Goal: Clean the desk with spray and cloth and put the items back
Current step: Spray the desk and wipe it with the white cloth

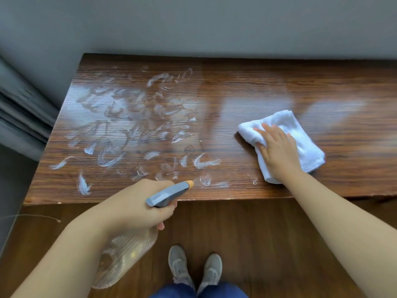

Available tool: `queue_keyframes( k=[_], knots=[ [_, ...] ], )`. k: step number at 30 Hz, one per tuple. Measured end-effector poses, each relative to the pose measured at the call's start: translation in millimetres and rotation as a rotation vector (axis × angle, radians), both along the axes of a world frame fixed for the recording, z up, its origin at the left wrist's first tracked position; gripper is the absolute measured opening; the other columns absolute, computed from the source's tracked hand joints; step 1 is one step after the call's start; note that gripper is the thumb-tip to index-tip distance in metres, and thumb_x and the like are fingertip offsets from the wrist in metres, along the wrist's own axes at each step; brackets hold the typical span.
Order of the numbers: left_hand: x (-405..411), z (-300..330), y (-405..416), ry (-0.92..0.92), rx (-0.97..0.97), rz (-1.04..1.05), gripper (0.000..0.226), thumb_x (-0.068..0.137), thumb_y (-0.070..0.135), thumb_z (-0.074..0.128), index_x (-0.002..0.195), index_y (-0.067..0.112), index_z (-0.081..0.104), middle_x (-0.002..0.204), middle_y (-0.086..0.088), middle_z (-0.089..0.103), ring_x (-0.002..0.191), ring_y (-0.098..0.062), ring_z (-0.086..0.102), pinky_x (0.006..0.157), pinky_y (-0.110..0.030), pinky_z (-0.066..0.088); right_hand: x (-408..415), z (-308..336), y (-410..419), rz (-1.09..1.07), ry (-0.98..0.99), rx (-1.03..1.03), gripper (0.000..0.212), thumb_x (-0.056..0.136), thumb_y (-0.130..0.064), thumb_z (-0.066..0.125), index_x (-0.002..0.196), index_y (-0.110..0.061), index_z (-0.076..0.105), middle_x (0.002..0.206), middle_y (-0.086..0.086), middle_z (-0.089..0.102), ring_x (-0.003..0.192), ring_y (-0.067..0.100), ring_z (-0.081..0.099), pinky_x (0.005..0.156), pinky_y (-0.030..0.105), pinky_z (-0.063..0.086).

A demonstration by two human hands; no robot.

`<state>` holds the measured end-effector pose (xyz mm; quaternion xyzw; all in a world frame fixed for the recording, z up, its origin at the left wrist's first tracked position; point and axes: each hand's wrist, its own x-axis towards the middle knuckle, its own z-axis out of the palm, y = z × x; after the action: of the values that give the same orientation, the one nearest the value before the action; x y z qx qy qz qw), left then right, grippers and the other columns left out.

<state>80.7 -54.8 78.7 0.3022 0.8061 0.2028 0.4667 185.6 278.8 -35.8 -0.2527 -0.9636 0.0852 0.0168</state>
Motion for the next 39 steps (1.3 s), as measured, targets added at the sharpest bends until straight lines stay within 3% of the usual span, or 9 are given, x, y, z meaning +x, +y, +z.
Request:
queue_keyframes(
  k=[3, 9, 13, 16, 22, 27, 33, 36, 39],
  knots=[
    [6.0, -1.3, 4.8, 0.004, 0.014, -0.019, 0.012, 0.096, 0.025, 0.056, 0.093, 0.013, 0.055, 0.087, -0.004, 0.071, 0.069, -0.007, 0.075, 0.083, -0.046, 0.058, 23.7, -1.2, -2.9, 0.002, 0.015, -0.023, 0.065, 0.089, -0.050, 0.019, 0.142, -0.020, 0.044, 0.150, 0.002, 0.040, 0.137, 0.028, 0.034, 0.111, 0.051, 0.023],
    [8.2, 2.2, 8.8, -0.004, 0.050, -0.042, 0.009, 0.097, 0.031, 0.055, 0.098, 0.026, 0.062, 0.090, 0.005, 0.071, 0.071, -0.006, 0.074, 0.082, -0.038, 0.058, 47.8, -11.6, -38.6, 0.061, 0.006, 0.067, 0.047, 0.094, -0.042, 0.026, 0.137, -0.026, 0.039, 0.146, 0.004, 0.045, 0.133, 0.026, 0.035, 0.105, 0.054, 0.030],
    [3.9, 3.7, 9.0, -0.004, 0.075, -0.010, 0.007, 0.096, 0.031, 0.056, 0.096, 0.029, 0.063, 0.088, 0.005, 0.071, 0.071, -0.007, 0.074, 0.079, -0.038, 0.057, 31.2, -15.6, -60.3, 0.094, -0.055, 0.097, 0.046, 0.095, -0.043, 0.026, 0.138, -0.029, 0.033, 0.149, 0.002, 0.042, 0.135, 0.029, 0.038, 0.105, 0.051, 0.023],
    [1.6, 3.2, 8.9, -0.009, 0.086, 0.010, 0.006, 0.096, 0.032, 0.057, 0.096, 0.030, 0.063, 0.084, 0.009, 0.069, 0.071, -0.007, 0.074, 0.074, -0.033, 0.055, 5.9, -16.5, -68.9, 0.156, -0.086, 0.119, 0.049, 0.094, -0.045, 0.027, 0.139, -0.029, 0.039, 0.150, 0.001, 0.041, 0.135, 0.029, 0.039, 0.105, 0.049, 0.019],
    [-5.1, 0.1, 5.4, -0.016, 0.097, 0.059, 0.007, 0.096, 0.033, 0.058, 0.100, 0.034, 0.064, 0.088, 0.007, 0.072, 0.072, -0.008, 0.074, 0.077, -0.035, 0.058, -50.0, -11.8, -60.5, 0.169, -0.096, 0.096, 0.059, 0.093, -0.048, 0.013, 0.145, -0.032, 0.035, 0.157, -0.005, 0.027, 0.144, 0.024, 0.022, 0.111, 0.050, 0.011],
    [-6.6, -1.9, 4.4, -0.019, 0.109, 0.084, 0.009, 0.096, 0.032, 0.059, 0.101, 0.035, 0.064, 0.088, 0.012, 0.071, 0.072, -0.009, 0.074, 0.067, -0.024, 0.050, -75.0, -10.4, -21.1, 0.118, -0.079, 0.109, 0.047, 0.101, -0.040, 0.034, 0.147, -0.031, 0.031, 0.158, -0.007, 0.021, 0.145, 0.021, 0.017, 0.114, 0.051, 0.009],
    [-3.5, -1.7, 11.8, -0.031, 0.098, 0.026, 0.008, 0.096, 0.031, 0.058, 0.101, 0.031, 0.063, 0.087, 0.011, 0.071, 0.073, -0.008, 0.075, 0.072, -0.027, 0.054, -28.8, -9.2, 20.5, 0.019, -0.074, 0.071, 0.047, 0.100, -0.042, 0.031, 0.145, -0.030, 0.033, 0.157, -0.007, 0.025, 0.143, 0.021, 0.020, 0.112, 0.052, 0.014],
    [3.4, -1.8, 20.9, -0.032, 0.063, -0.049, 0.007, 0.097, 0.026, 0.056, 0.095, 0.028, 0.062, 0.084, 0.018, 0.070, 0.073, -0.007, 0.074, 0.073, -0.026, 0.055, 3.3, -6.0, 17.0, 0.026, -0.018, 0.028, 0.060, 0.092, -0.050, 0.019, 0.143, -0.027, 0.039, 0.154, -0.003, 0.033, 0.140, 0.023, 0.027, 0.111, 0.051, 0.017],
    [8.7, -1.7, 28.6, -0.031, 0.042, -0.079, 0.009, 0.096, 0.023, 0.055, 0.090, 0.025, 0.061, 0.084, 0.007, 0.071, 0.070, -0.007, 0.075, 0.075, -0.036, 0.058, 24.9, -9.2, 7.3, 0.049, -0.007, 0.044, 0.057, 0.092, -0.047, 0.021, 0.141, -0.028, 0.042, 0.151, -0.002, 0.039, 0.137, 0.026, 0.034, 0.109, 0.052, 0.021]
  ],
)
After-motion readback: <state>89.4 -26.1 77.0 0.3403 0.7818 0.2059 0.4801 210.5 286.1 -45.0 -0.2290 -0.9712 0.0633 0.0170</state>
